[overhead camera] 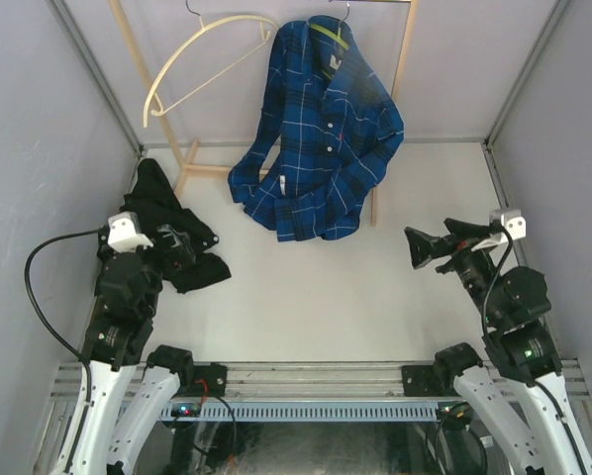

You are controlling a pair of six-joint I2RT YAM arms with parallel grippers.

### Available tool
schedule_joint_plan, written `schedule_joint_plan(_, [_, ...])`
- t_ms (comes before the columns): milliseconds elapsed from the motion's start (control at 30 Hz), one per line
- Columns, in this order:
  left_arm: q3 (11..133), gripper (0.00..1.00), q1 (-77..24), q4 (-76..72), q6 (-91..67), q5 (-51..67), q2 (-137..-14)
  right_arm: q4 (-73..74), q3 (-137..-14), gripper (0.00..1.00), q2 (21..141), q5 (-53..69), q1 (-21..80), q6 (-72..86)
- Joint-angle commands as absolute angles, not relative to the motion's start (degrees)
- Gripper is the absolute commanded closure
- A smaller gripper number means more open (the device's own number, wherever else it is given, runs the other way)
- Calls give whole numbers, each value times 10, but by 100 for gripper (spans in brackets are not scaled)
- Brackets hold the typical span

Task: Place the shirt on the hanger
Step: Reset both arms

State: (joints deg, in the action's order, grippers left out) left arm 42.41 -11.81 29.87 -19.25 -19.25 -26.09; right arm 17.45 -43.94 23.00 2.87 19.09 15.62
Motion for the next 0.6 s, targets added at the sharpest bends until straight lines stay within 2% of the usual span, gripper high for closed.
schedule_joint_plan(0, [420,0,-112,271,-181,-195,-260,237,-413,0,185,-72,188,189])
schedule_joint_plan(200, [418,0,-99,265,-184,-181,-263,239,-363,0,128,-90,188,210])
schedule_joint_plan(567, [415,0,-76,268,-191,-169,-258,233,-360,0,129,-99,188,213])
